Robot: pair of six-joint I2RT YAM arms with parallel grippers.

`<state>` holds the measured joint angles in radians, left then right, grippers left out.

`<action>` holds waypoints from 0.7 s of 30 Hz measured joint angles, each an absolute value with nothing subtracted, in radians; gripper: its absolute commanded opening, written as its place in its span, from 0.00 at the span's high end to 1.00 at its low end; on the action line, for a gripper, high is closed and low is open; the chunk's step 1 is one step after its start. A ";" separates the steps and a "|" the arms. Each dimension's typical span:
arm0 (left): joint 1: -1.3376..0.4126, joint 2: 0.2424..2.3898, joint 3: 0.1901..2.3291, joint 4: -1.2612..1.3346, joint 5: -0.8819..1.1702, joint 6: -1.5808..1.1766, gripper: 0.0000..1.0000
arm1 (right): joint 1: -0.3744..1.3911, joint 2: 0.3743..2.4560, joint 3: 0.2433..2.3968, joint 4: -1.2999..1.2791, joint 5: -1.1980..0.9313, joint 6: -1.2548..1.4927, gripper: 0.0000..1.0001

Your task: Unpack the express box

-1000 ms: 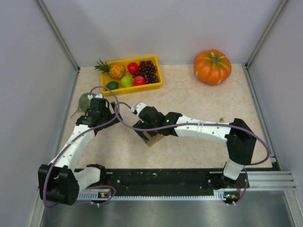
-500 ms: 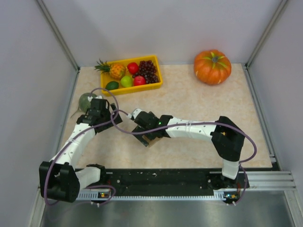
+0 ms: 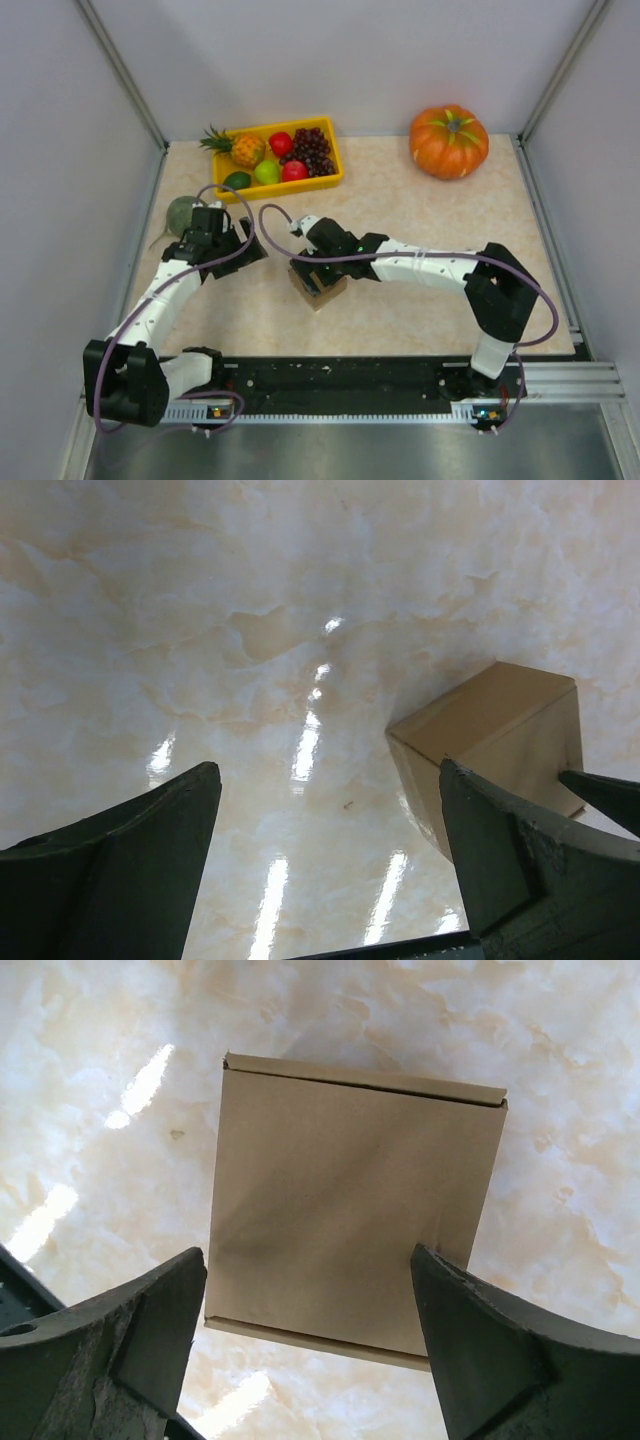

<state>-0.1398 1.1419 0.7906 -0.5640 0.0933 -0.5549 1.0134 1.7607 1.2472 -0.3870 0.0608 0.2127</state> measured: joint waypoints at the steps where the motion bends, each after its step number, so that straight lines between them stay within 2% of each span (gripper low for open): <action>1: -0.140 1.142 0.791 -0.559 0.111 -0.555 0.06 | 1.002 1.755 1.240 -0.380 0.039 0.216 0.18; 11: -0.139 1.164 0.771 -0.491 0.296 -0.566 0.08 | 0.912 1.719 1.184 -0.314 -0.147 0.255 0.21; 21: -0.142 1.218 0.639 -0.365 0.521 -0.649 0.10 | 0.899 1.647 1.182 -0.345 -0.078 0.327 0.23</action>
